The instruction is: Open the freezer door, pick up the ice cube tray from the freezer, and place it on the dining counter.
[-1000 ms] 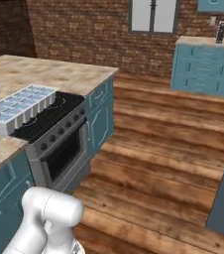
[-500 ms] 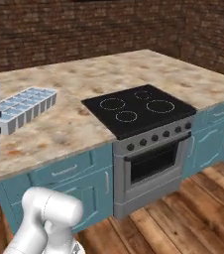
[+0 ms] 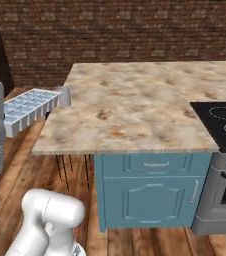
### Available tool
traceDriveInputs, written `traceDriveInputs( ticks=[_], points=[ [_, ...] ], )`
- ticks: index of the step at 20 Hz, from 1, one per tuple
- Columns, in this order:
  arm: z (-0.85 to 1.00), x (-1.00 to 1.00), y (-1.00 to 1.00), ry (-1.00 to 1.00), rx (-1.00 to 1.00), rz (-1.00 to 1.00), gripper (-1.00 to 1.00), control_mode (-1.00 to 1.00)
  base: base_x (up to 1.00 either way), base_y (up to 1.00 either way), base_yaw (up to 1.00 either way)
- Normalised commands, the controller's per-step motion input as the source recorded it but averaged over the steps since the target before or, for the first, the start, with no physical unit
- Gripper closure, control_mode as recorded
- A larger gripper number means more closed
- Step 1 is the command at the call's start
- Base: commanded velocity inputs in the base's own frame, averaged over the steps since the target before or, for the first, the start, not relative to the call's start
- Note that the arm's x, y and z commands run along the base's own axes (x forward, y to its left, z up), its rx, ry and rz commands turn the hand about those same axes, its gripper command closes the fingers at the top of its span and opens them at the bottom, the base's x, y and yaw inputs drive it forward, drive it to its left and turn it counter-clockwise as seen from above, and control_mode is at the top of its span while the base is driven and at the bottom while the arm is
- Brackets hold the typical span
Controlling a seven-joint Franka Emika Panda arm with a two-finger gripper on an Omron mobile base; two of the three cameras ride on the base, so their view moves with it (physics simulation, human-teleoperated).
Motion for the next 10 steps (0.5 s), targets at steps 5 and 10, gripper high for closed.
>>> traceDriveInputs(
  ticks=[5, 10],
  points=[
    [0.00, 0.00, 0.00, 0.00, 0.00, 0.00, 1.00, 1.00, 0.09, 1.00, 0.32],
    [0.00, 0.00, 0.00, 0.00, 0.00, 0.00, 1.00, 1.00, 0.74, 1.00, 0.02]
  ],
)
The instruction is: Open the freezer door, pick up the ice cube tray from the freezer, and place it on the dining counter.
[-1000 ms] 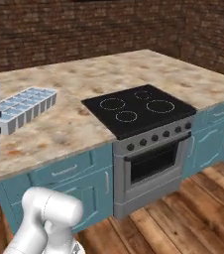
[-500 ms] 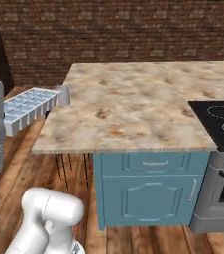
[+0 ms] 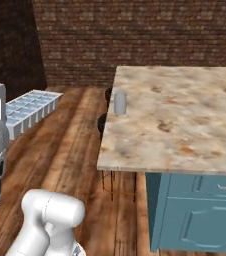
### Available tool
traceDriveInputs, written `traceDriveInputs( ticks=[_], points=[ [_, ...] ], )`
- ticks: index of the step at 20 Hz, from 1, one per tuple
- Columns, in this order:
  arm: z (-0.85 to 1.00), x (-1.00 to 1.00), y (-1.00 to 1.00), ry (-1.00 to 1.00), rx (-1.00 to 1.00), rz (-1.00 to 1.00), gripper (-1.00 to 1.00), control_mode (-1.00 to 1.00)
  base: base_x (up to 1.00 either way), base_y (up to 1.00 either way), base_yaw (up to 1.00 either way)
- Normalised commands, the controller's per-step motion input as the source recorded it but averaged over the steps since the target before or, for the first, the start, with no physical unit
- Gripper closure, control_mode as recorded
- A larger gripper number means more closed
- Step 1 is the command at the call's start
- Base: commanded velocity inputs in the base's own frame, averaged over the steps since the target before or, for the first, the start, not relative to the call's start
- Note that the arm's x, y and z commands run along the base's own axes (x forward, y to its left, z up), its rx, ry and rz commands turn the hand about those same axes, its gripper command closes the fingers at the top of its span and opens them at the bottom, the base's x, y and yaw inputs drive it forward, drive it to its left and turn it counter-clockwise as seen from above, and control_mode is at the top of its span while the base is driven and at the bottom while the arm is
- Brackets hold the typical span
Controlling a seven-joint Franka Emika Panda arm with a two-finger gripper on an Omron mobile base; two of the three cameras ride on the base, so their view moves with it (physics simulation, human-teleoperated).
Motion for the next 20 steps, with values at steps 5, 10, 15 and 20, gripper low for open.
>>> traceDriveInputs(
  ticks=[5, 10, 15, 20],
  points=[
    [0.00, 0.00, 0.00, 0.00, 0.00, 0.00, 1.00, 1.00, 1.00, 1.00, -0.30],
    [0.00, 0.00, 0.00, 0.00, 0.00, 0.00, 1.00, 1.00, 1.00, 1.00, -0.49],
    [0.00, 0.00, 0.00, 0.00, 0.00, 0.00, 1.00, 1.00, 0.93, 0.96, -0.58],
    [0.00, 0.00, 0.00, 0.00, 0.00, 0.00, 1.00, 1.00, 0.41, 0.60, -0.79]
  ],
)
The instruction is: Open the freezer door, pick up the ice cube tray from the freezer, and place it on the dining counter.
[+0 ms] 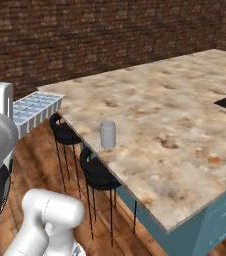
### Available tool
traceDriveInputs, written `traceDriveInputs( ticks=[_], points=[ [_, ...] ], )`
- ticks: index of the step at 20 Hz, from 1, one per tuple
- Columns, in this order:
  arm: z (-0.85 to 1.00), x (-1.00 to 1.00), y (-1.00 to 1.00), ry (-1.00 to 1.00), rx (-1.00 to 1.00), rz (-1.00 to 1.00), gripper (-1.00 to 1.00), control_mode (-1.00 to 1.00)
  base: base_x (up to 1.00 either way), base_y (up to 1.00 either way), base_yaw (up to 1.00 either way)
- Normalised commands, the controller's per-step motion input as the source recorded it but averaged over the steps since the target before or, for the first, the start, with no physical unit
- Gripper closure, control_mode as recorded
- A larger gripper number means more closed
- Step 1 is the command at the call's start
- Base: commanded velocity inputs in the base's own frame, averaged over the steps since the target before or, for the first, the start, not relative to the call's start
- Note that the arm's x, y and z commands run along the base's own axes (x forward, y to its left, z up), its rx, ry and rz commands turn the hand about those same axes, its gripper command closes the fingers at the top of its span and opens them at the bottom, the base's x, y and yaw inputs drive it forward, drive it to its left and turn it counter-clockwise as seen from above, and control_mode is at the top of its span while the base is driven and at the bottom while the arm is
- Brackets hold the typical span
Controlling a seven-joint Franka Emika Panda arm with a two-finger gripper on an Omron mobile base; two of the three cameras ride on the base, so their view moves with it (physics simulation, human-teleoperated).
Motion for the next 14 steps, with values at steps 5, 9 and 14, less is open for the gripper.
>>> traceDriveInputs(
  ticks=[5, 9, 14],
  points=[
    [0.00, 0.00, 0.00, 0.00, 0.00, 0.00, 1.00, 1.00, 0.28, 0.50, -0.84],
    [0.00, 0.00, 0.00, 0.00, 0.00, 0.00, 1.00, 1.00, 0.28, 0.53, -0.83],
    [0.00, 0.00, 0.00, 0.00, 0.00, 0.00, 1.00, 1.00, 0.00, 0.99, -0.44]
  ],
)
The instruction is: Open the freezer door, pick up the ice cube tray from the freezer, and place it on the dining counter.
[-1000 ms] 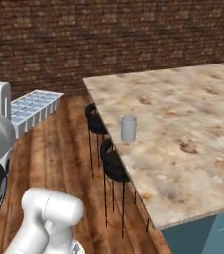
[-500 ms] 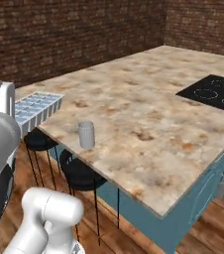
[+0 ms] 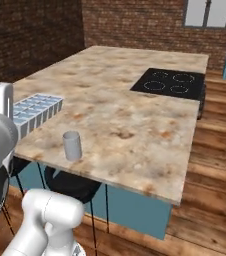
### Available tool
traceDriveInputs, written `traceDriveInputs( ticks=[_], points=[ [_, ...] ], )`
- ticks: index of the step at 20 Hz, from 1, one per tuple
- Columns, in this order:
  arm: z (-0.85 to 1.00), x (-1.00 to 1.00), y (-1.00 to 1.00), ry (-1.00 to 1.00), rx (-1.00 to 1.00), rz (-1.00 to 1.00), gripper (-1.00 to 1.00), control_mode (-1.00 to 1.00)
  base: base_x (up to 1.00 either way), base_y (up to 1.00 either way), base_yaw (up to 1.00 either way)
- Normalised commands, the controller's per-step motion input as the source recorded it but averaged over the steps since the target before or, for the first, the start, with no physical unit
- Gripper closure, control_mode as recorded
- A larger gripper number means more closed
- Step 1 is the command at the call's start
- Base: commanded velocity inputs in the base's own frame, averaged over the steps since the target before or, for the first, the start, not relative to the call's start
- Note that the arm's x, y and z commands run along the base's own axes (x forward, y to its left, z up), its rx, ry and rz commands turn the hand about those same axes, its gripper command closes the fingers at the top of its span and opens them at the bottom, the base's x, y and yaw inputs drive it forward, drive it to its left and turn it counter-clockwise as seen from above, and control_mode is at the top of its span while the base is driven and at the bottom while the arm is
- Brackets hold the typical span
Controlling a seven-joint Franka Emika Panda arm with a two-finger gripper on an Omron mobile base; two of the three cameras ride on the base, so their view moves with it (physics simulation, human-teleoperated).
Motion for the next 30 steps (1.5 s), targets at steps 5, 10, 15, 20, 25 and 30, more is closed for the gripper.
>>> traceDriveInputs(
  ticks=[5, 10, 15, 20, 25, 30],
  points=[
    [0.00, 0.00, 0.00, 0.00, 0.00, 0.00, 1.00, 1.00, -0.17, 1.00, -0.23],
    [0.00, 0.00, 0.00, 0.00, 0.00, 0.00, 1.00, 1.00, 0.04, 1.00, -0.23],
    [0.00, 0.00, 0.00, 0.00, 0.00, 0.00, 1.00, 1.00, 0.47, 0.82, -0.32],
    [0.00, 0.00, 0.00, 0.00, 0.00, 0.00, 1.00, 1.00, 0.60, 0.65, -0.30],
    [0.00, 0.00, 0.00, 0.00, 0.00, 0.00, 1.00, 1.00, 0.58, 0.31, -0.14],
    [-0.22, 0.48, 0.00, 0.00, 0.00, 0.00, 1.00, -1.00, 0.06, 0.00, 0.00]
  ],
)
